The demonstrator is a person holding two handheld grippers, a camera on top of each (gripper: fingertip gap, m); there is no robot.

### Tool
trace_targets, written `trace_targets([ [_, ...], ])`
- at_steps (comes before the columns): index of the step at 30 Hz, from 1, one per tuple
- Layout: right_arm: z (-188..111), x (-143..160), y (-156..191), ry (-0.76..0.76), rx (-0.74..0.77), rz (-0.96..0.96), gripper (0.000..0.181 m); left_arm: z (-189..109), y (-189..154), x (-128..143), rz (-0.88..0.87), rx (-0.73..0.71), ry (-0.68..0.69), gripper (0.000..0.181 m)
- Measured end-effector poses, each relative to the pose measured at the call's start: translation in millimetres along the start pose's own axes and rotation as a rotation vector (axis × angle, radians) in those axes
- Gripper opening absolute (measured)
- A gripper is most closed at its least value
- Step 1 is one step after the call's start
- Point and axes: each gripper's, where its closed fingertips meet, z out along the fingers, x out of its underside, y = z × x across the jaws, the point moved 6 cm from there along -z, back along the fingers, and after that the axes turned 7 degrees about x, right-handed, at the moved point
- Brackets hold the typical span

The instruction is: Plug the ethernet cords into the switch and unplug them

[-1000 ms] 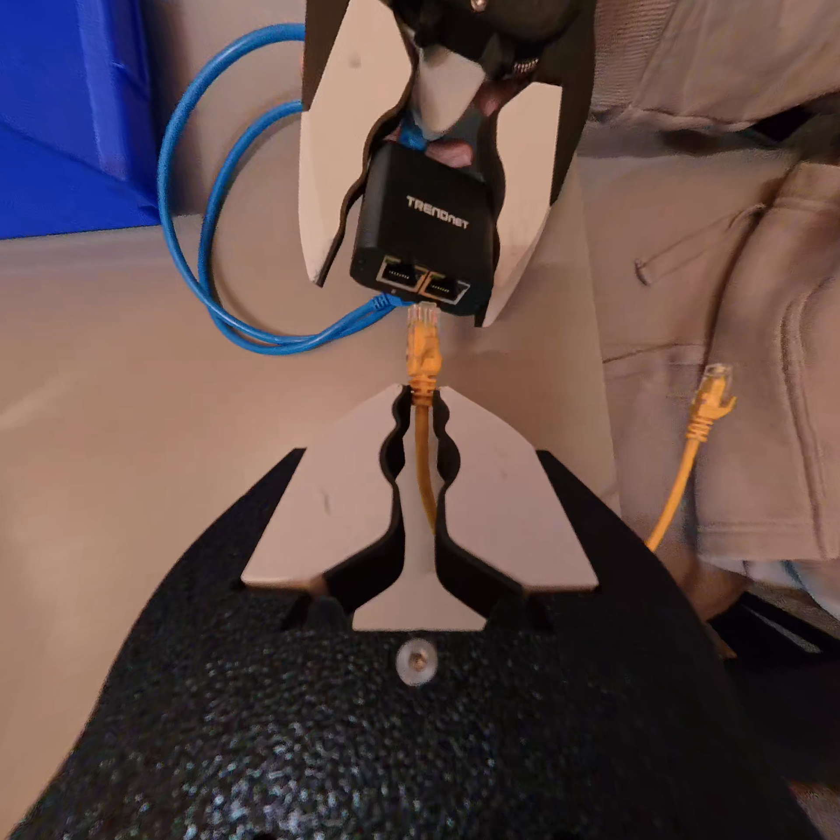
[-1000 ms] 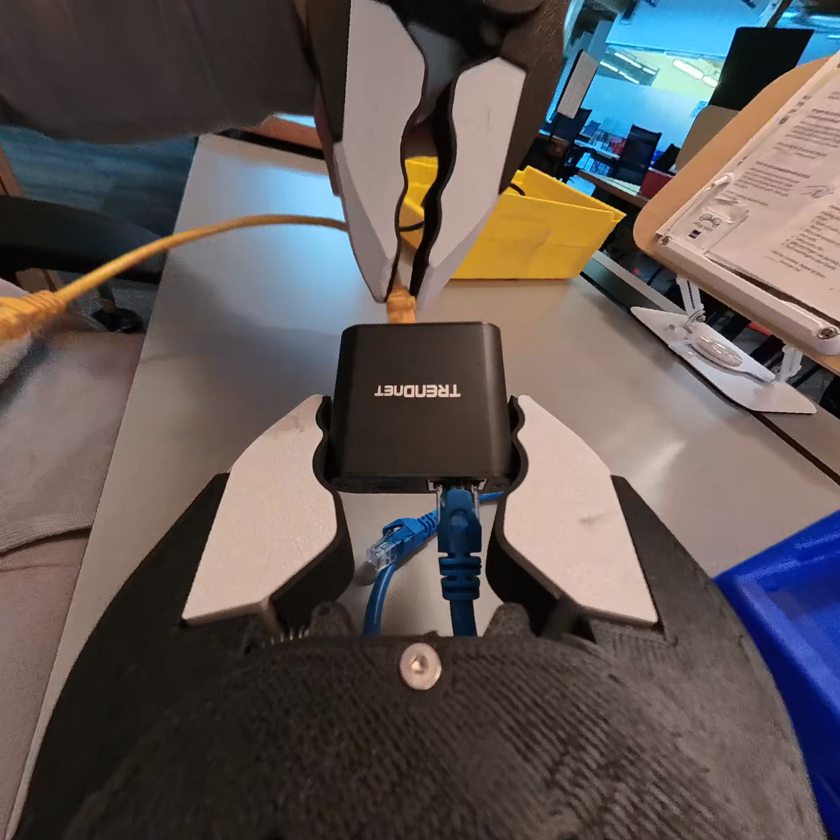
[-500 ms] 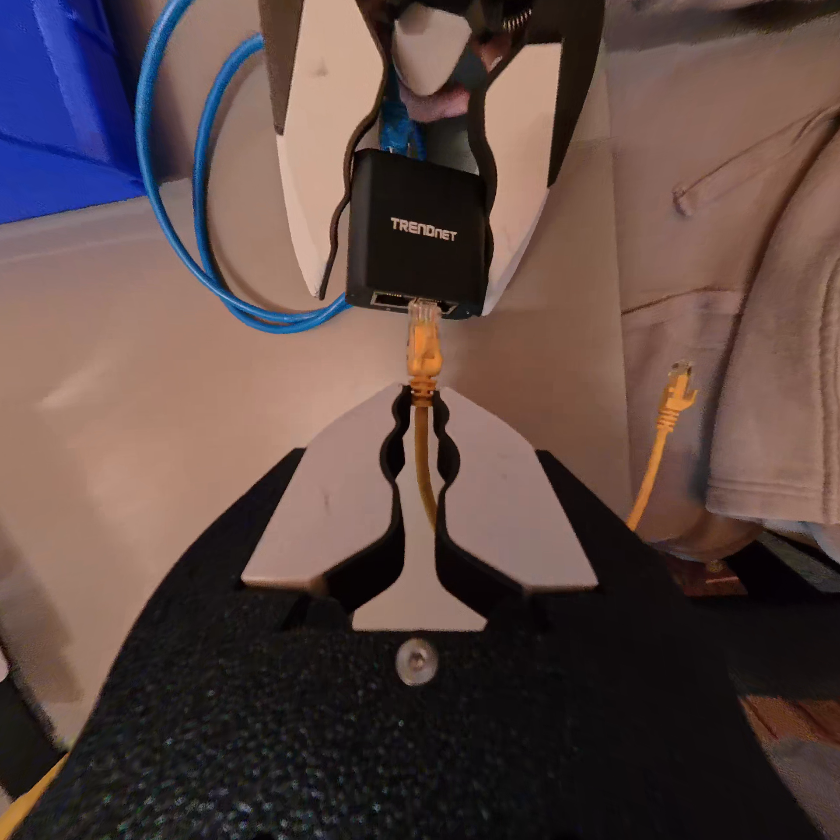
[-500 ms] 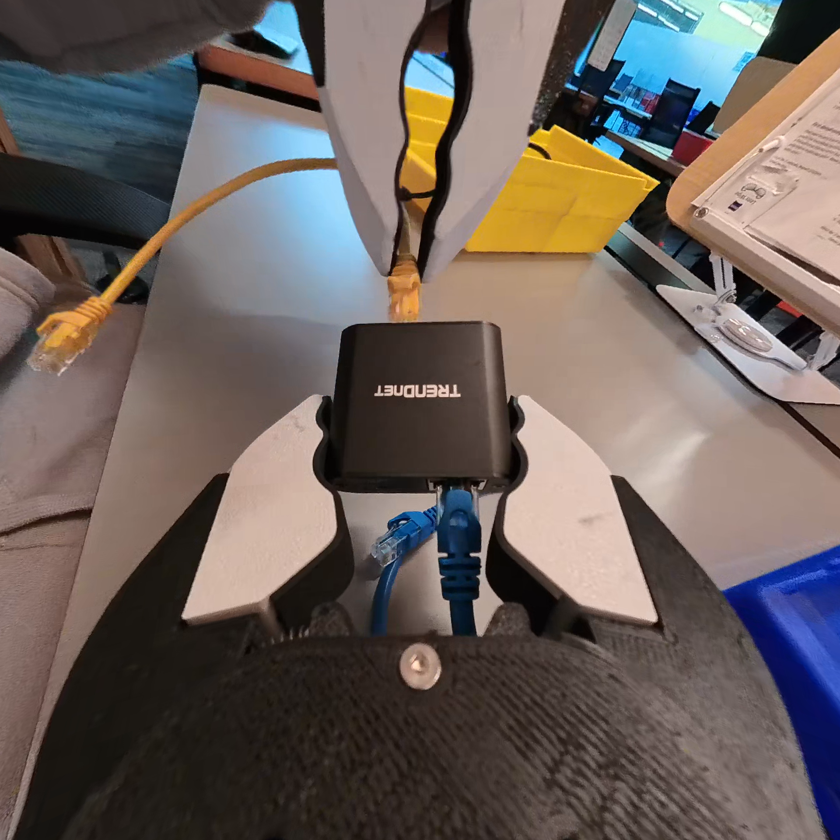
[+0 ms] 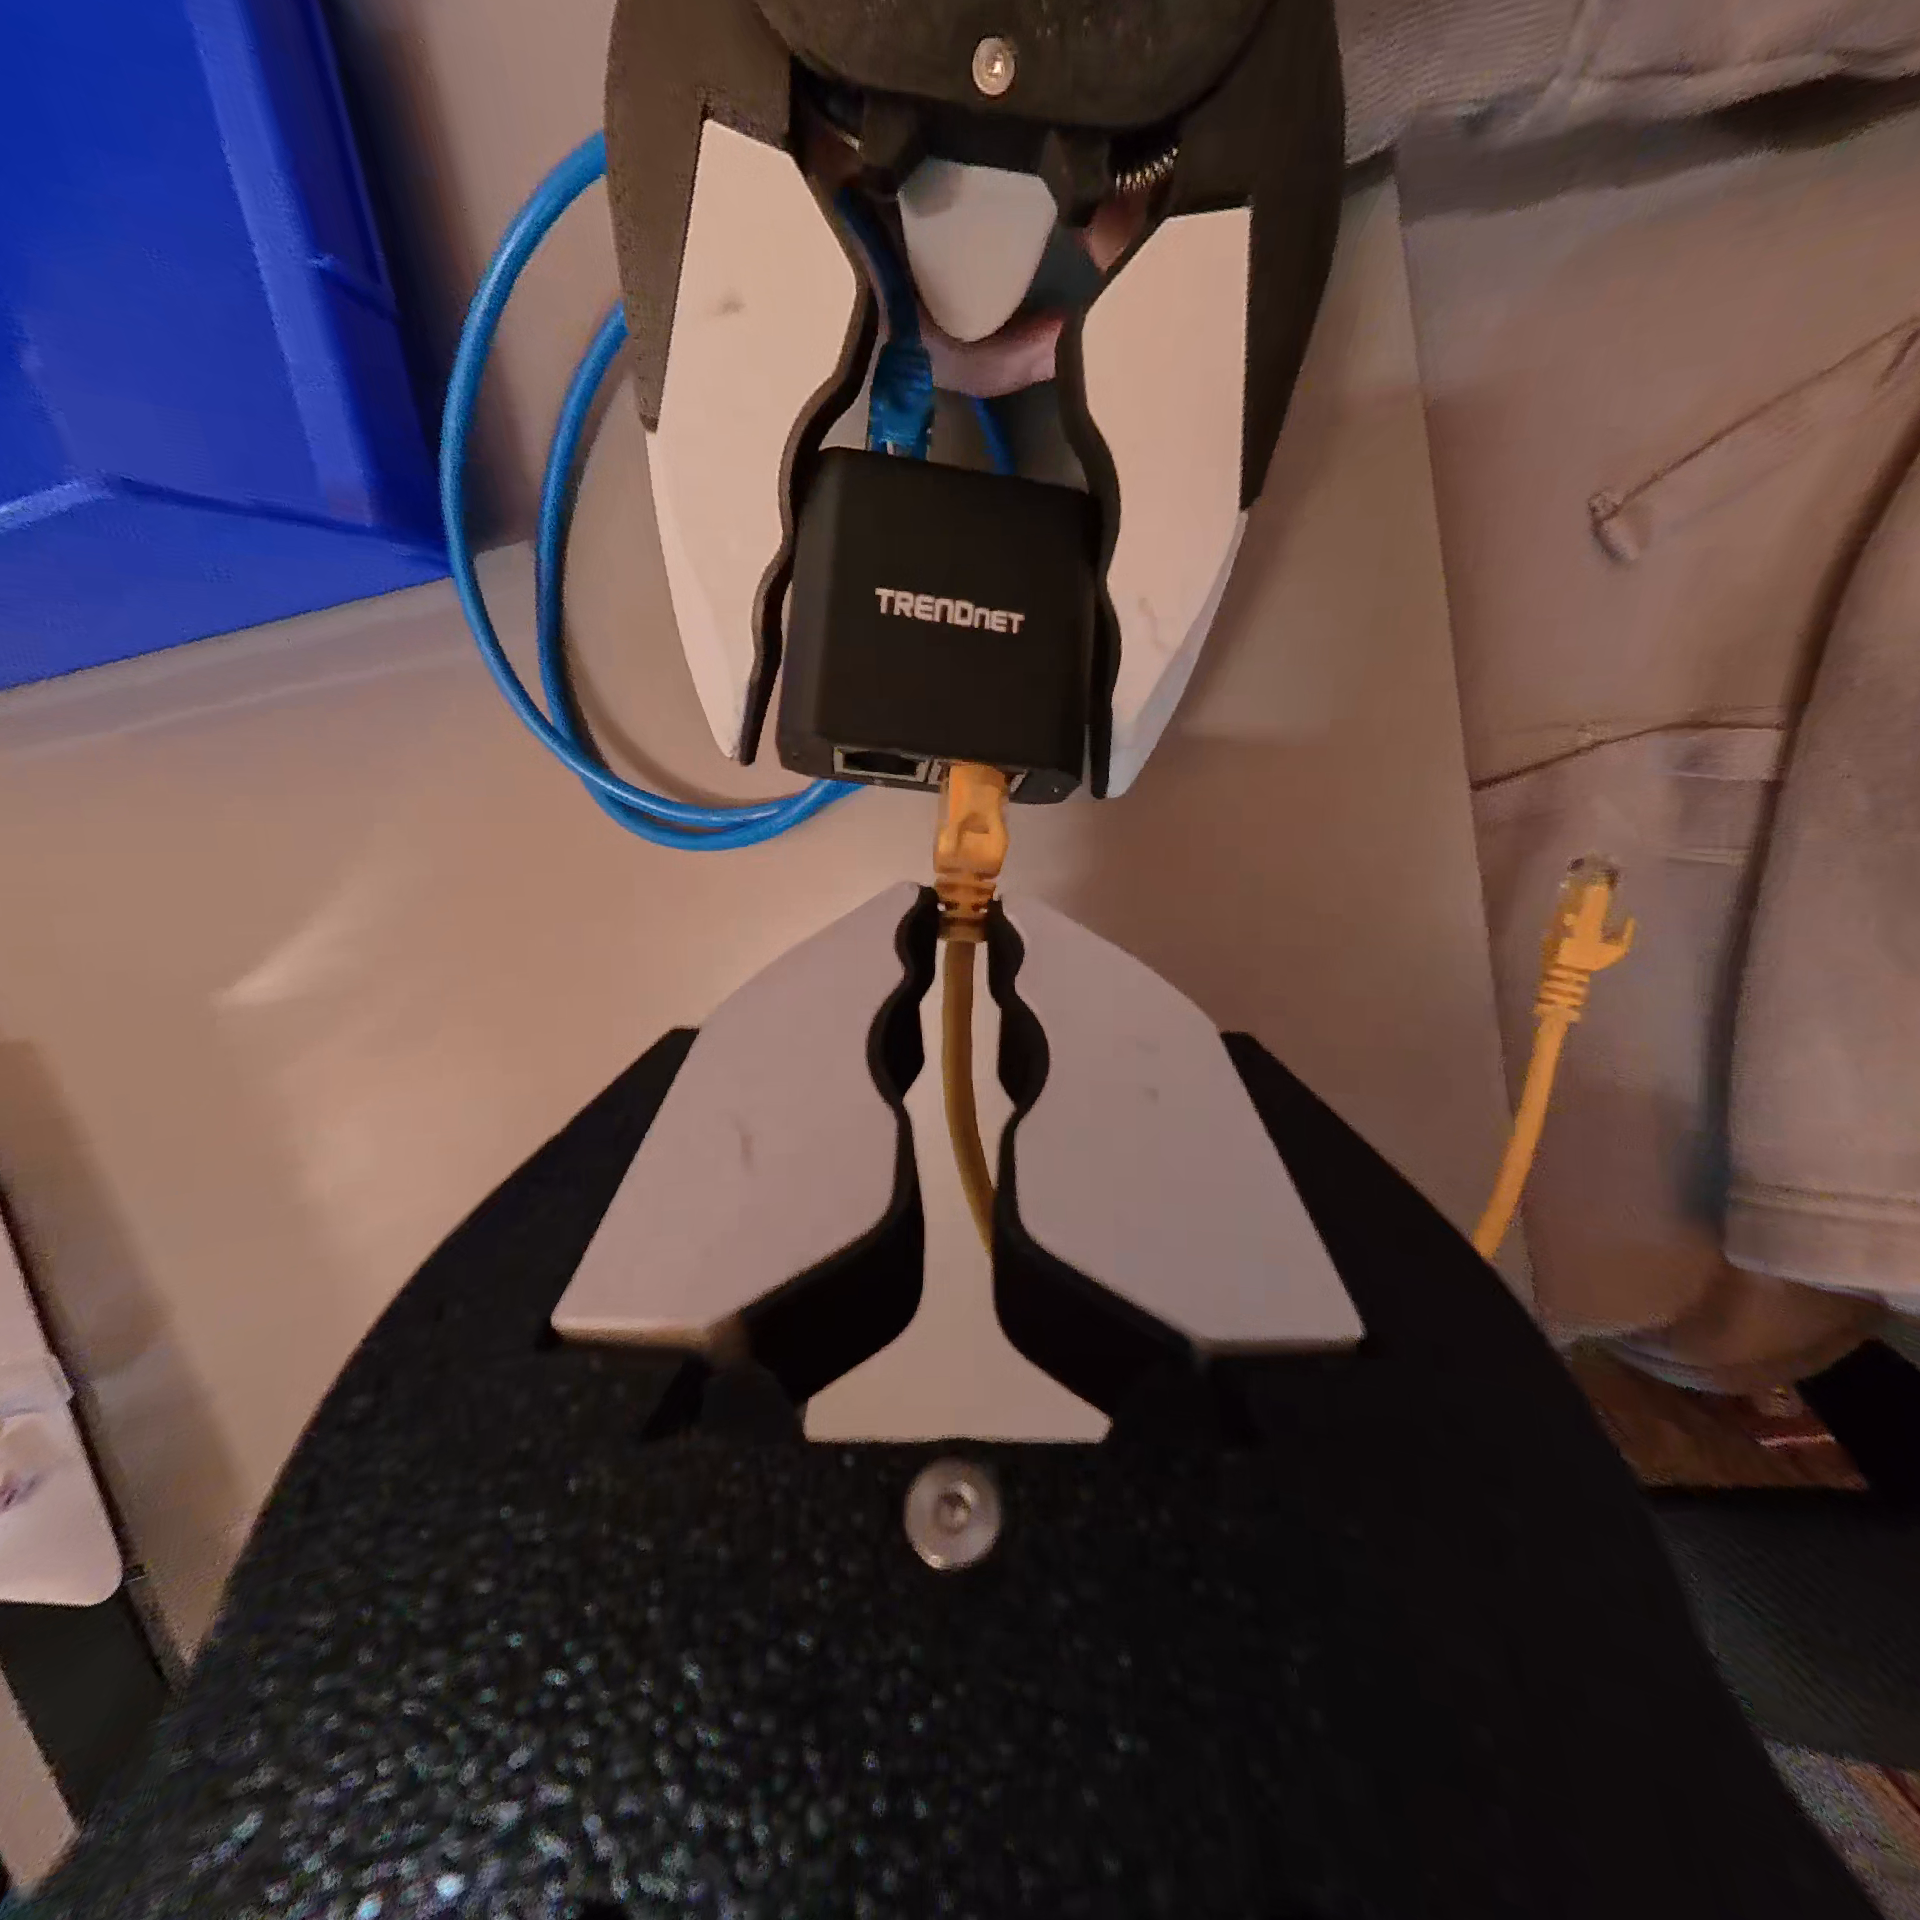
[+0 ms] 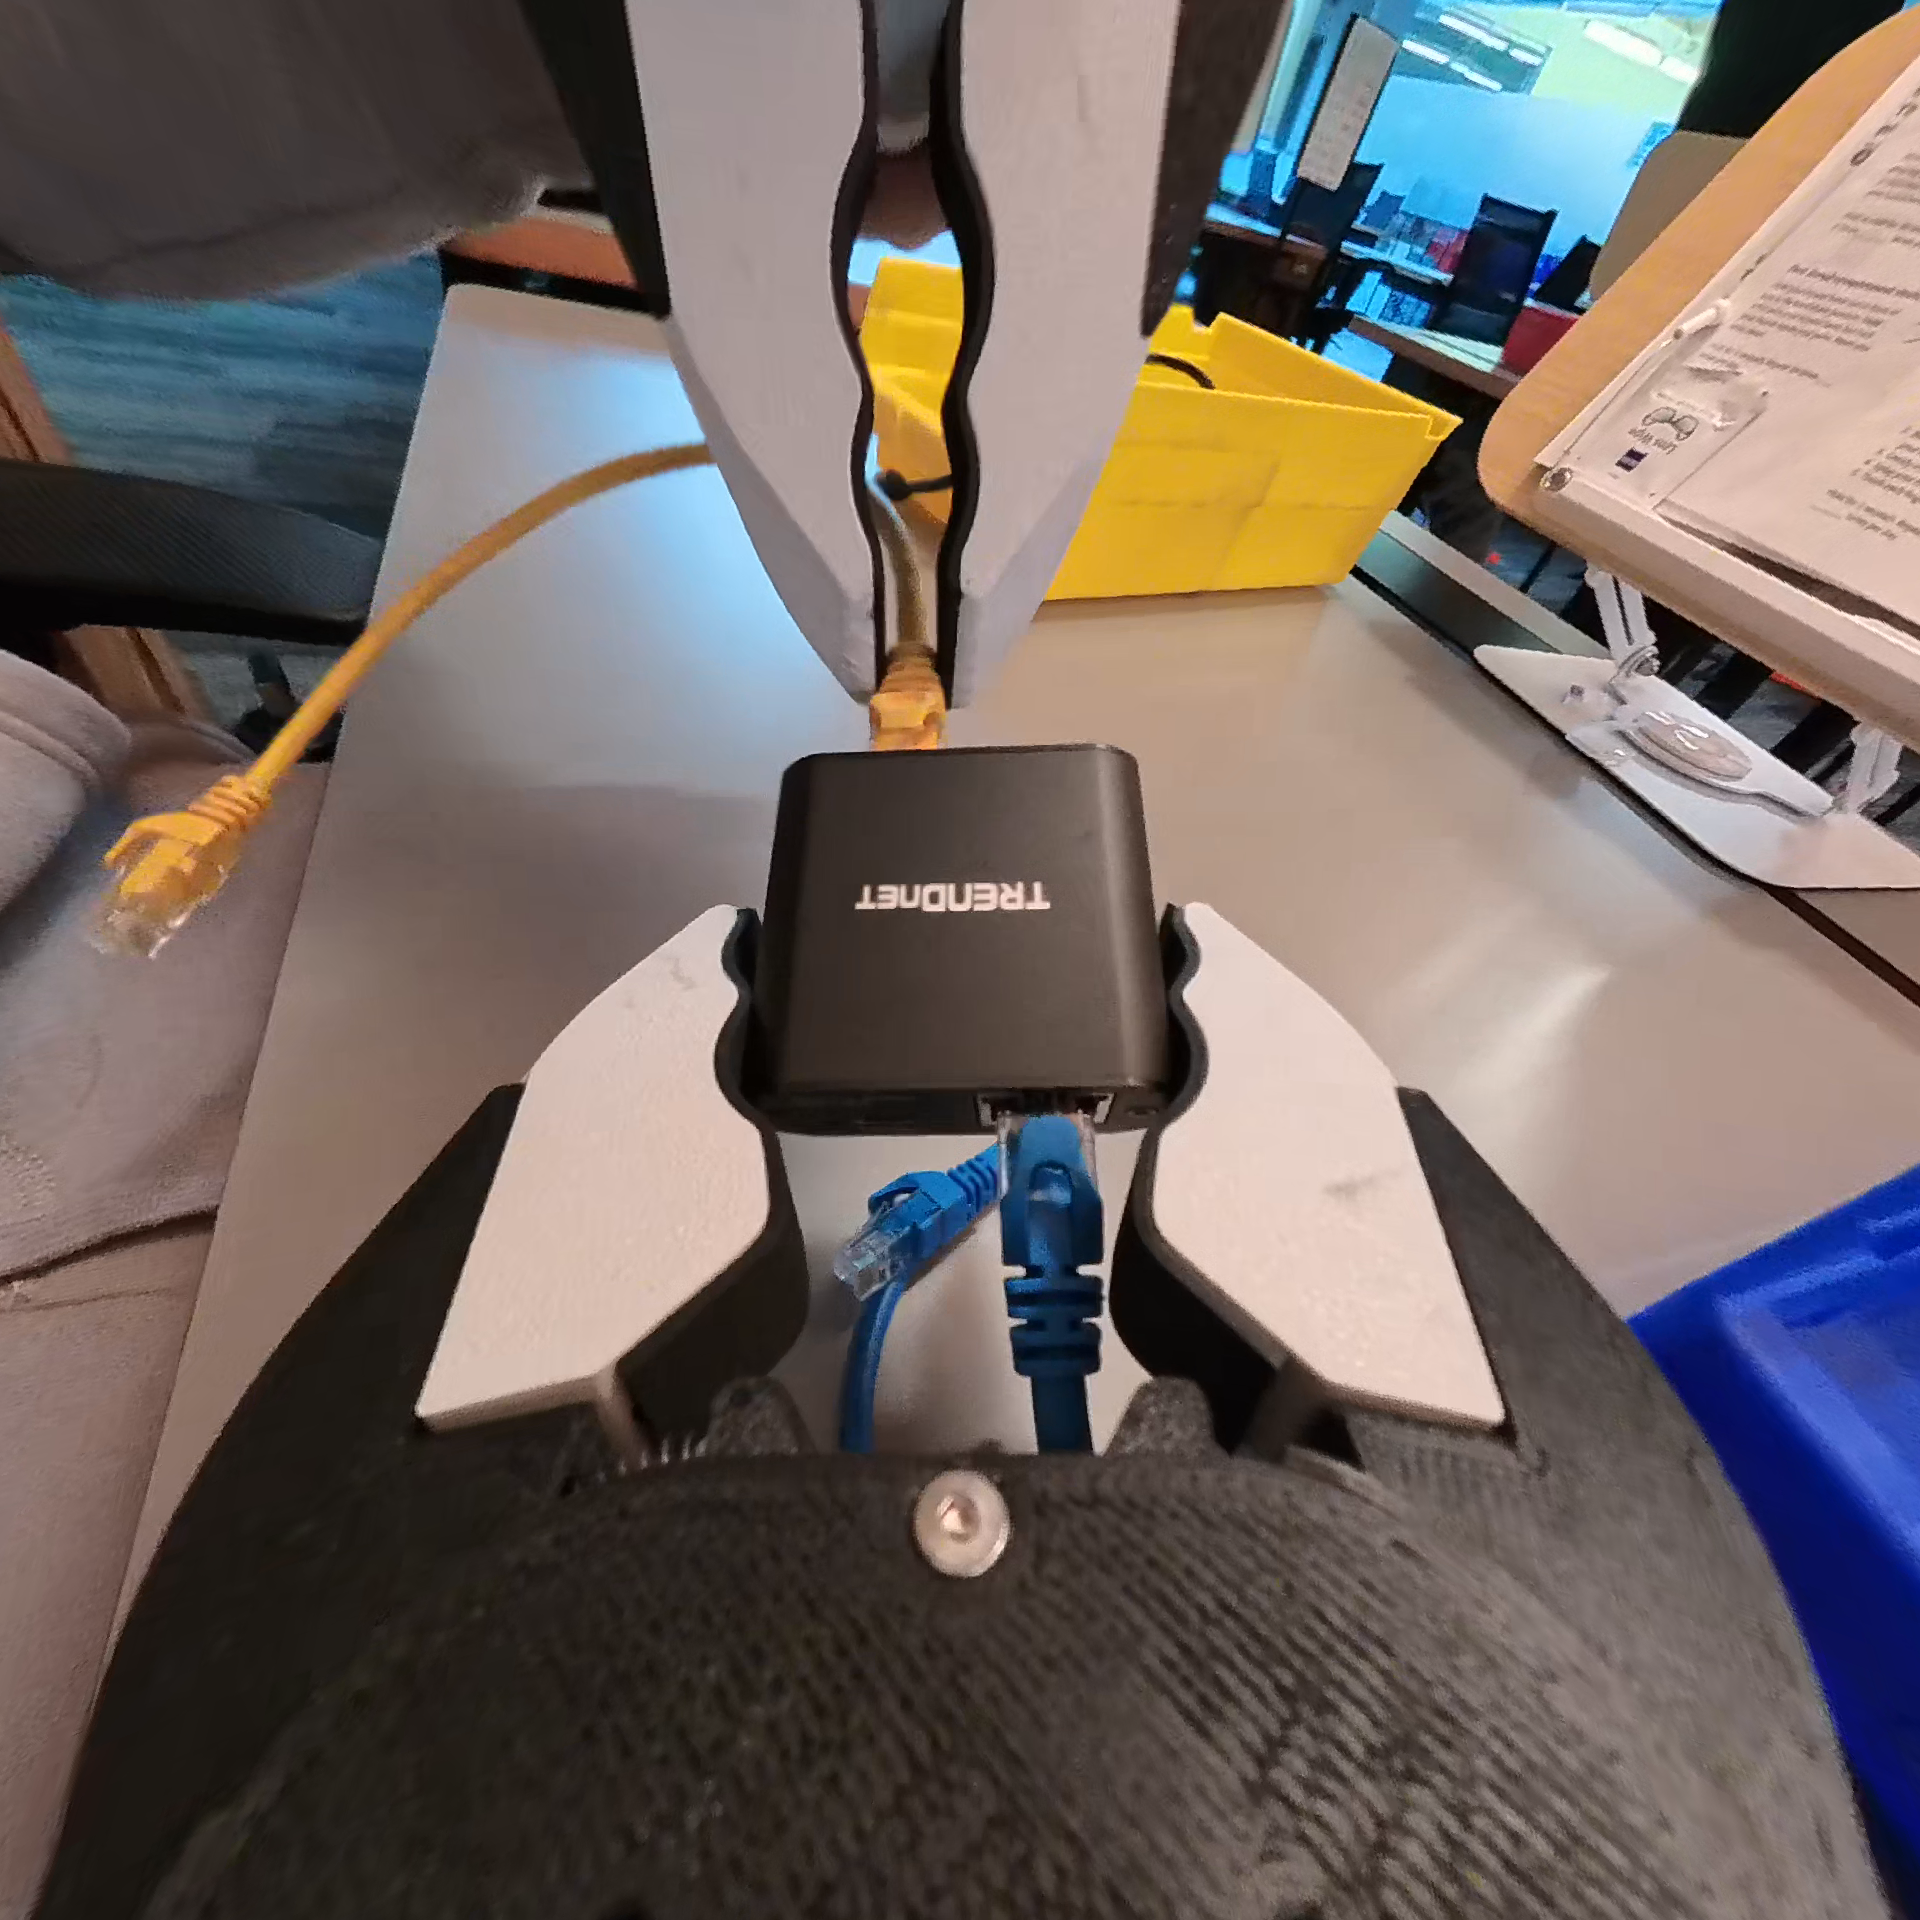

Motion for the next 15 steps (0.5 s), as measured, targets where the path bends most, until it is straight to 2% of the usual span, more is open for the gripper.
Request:
trace_targets([
  [1, -1.7, -1.0, -1.5, -0.018, 0.006, 0.011, 0.073, 0.3, 0.4, 0.8, -0.005, -0.013, -0.027, 0.008],
  [5, -8.6, -4.6, -6.7, -0.089, 0.023, 0.053, 0.073, -17.2, 0.7, 3.0, -0.093, -0.071, -0.313, 0.010],
  [6, -10.7, -5.3, -8.6, -0.106, 0.030, 0.069, 0.073, -28.3, 4.2, 9.6, -0.121, -0.136, -0.358, 0.018],
  [8, -14.4, -6.6, -12.3, -0.140, 0.046, 0.095, 0.073, -58.5, 17.9, 39.7, -0.217, -0.323, -0.379, 0.026],
  [10, -17.8, -7.7, -13.5, -0.171, 0.041, 0.109, 0.073, -91.0, 34.8, 92.7, -0.431, -0.499, -0.352, 0.033],
  [12, -19.6, -8.1, -15.8, -0.186, 0.050, 0.126, 0.073, -116.6, 45.3, 160.0, -0.717, -0.624, -0.287, 0.037],
  [15, -21.0, -8.4, -16.7, -0.199, 0.035, 0.141, 0.073, -130.1, 43.8, 253.2, -1.099, -0.642, -0.203, 0.042],
])
